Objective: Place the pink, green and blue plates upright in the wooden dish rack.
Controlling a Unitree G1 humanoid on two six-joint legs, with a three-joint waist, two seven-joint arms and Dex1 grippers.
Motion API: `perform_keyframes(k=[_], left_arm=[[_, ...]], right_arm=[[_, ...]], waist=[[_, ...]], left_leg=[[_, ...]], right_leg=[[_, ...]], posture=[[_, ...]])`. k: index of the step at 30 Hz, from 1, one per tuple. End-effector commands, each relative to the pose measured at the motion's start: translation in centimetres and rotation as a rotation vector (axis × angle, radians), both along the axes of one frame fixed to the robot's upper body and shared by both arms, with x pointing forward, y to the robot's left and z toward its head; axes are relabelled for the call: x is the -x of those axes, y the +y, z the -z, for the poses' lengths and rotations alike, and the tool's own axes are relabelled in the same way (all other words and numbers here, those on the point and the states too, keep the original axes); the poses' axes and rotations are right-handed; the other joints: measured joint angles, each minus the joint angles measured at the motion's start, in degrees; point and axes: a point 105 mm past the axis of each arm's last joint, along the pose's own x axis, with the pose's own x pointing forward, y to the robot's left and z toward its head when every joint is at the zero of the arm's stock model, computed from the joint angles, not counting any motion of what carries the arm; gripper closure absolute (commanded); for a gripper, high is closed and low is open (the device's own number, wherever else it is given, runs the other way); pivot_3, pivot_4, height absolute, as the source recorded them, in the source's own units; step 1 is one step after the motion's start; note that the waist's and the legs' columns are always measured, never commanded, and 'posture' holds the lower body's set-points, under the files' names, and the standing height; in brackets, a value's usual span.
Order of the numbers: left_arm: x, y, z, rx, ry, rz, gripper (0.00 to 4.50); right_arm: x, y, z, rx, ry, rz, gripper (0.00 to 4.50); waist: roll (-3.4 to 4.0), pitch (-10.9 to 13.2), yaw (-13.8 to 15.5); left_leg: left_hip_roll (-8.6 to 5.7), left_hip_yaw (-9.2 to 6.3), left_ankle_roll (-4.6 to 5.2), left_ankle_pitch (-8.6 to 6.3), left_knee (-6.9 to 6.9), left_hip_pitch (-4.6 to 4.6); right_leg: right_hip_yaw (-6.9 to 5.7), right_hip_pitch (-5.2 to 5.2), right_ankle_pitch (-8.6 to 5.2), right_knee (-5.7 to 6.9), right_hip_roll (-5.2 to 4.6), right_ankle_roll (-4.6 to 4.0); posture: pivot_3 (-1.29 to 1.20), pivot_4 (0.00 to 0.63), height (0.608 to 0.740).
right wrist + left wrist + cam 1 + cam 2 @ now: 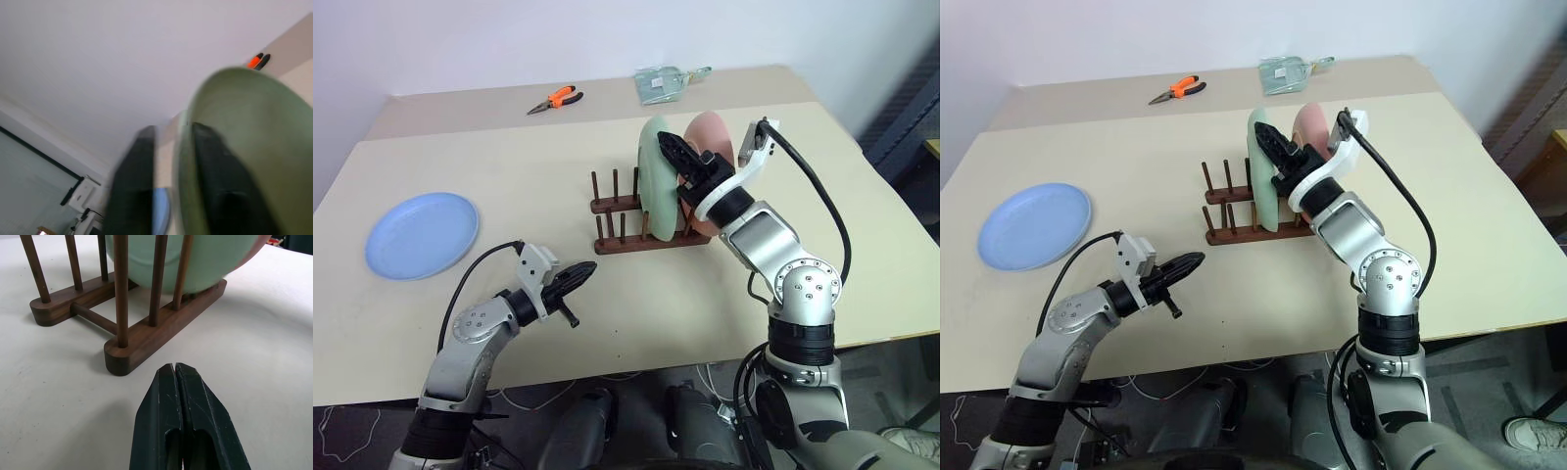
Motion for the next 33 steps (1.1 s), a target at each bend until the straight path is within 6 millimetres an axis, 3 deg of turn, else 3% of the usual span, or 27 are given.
perform_keyframes(k=[1, 2, 3, 10, 12, 14, 15, 17, 21, 24, 28, 33], left_arm=[[0.3, -0.3, -0.9, 0.008, -0.016, 0.024, 4.25], [0.3, -0.3, -0.9, 0.017, -0.006, 0.022, 3.97], [0.3, -0.2, -1.0, 0.024, 0.001, 0.022, 3.61], [-0.6, 1.2, -2.1, 0.059, -0.026, -0.076, 0.04], [-1.5, 2.8, -3.1, 0.116, -0.048, -0.182, 0.04], [-2.8, 5.8, -4.7, 0.196, -0.101, -0.376, 0.0], [-3.7, 8.3, -5.4, 0.216, -0.139, -0.537, 0.0], [-4.5, 13.1, -6.4, 0.222, -0.186, -0.844, 0.0], [-3.3, 20.8, -7.6, 0.246, -0.205, -1.341, 0.0], [-1.6, 24.2, -6.6, 0.271, -0.116, -1.57, 0.0], [0.2, 25.7, -4.5, 0.449, 0.052, -1.683, 0.0], [0.0, 23.8, -1.2, 0.7, 0.311, -1.569, 0.0]], right_arm=[[0.6, 0.5, -2.2, 0.102, -0.149, 0.009, 1.52], [0.7, 0.5, -2.6, 0.162, -0.206, 0.028, 1.1], [0.7, 0.5, -3.1, 0.207, -0.255, 0.043, 1.02], [1.2, 0.0, -6.3, 0.525, -0.59, 0.15, 1.02], [1.5, 0.1, -7.1, 0.642, -0.712, 0.154, 1.02], [2.8, 1.2, -7.5, 0.741, -0.849, 0.078, 0.46], [3.7, 2.2, -7.3, 0.802, -0.918, 0.016, 0.15], [4.8, 4.1, -6.0, 0.932, -1.029, -0.085, 0.06], [5.6, 6.2, -3.7, 1.039, -1.134, -0.179, 0.06], [5.7, 7.1, -2.7, 1.041, -1.155, -0.22, 0.06], [5.8, 7.8, -2.1, 1.027, -1.16, -0.251, 0.06], [6.0, 8.0, -1.8, 1.017, -1.16, -0.261, 0.06]], waist=[[0.0, 0.0, -0.01], [0.0, 0.0, 0.0], [0.01, 0.0, -0.01], [-0.01, 0.0, 0.01], [-0.01, 0.01, 0.09], [-0.05, 0.02, 0.1], [-0.05, 0.02, 0.09], [-0.1, 0.02, -0.06], [-0.32, -0.05, -0.37], [-0.42, -0.09, -0.27], [-0.55, -0.11, 0.3], [-0.81, -0.22, 0.58]], left_leg=[[0.0, 0.0, 0.0, 0.0, 0.01, 0.0], [0.0, 0.01, 0.0, 0.0, 0.02, 0.0], [0.0, 0.01, 0.0, 0.0, 0.02, 0.0], [0.0, 0.02, -0.01, 0.0, 0.04, -0.01], [0.0, 0.02, -0.01, 0.0, 0.04, -0.01], [0.0, 0.02, -0.01, 0.0, 0.05, -0.02], [0.0, 0.02, -0.01, 0.0, 0.05, -0.03], [0.03, 0.02, -0.02, 0.01, 0.07, -0.03], [0.07, 0.03, -0.12, -0.03, 0.08, -0.02], [0.03, 0.03, -0.27, 0.06, 0.15, -0.05], [0.03, 0.02, -0.3, 0.07, 0.18, -0.04], [0.02, -0.03, -0.32, 0.06, 0.24, -0.04]], right_leg=[[0.0, 0.0, 0.0, 0.0, 0.0, 0.0], [0.0, 0.0, 0.0, 0.01, 0.0, 0.0], [0.0, 0.0, 0.0, 0.01, 0.01, 0.0], [-0.01, -0.01, 0.0, 0.01, 0.01, 0.01], [-0.02, 0.0, 0.0, 0.0, 0.01, 0.01], [-0.04, -0.01, 0.0, 0.0, 0.0, 0.01], [-0.03, -0.01, 0.0, 0.0, 0.0, 0.01], [-0.04, -0.02, 0.0, 0.01, 0.0, 0.02], [-0.05, -0.03, 0.0, 0.03, 0.02, 0.03], [-0.05, -0.01, 0.04, 0.0, 0.02, 0.09], [-0.05, 0.0, 0.05, 0.02, 0.15, 0.1], [-0.11, 0.07, 0.06, -0.01, 0.16, 0.11]], posture=[[0.0, 0.15, 0.74], [0.0, 0.15, 0.74], [0.0, 0.15, 0.74], [0.0, 0.15, 0.74], [0.0, 0.15, 0.74], [0.0, 0.15, 0.74], [0.0, 0.15, 0.74], [0.0, 0.15, 0.74], [0.0, 0.15, 0.74], [0.0, 0.15, 0.74], [0.0, 0.15, 0.74], [0.0, 0.15, 0.74]])
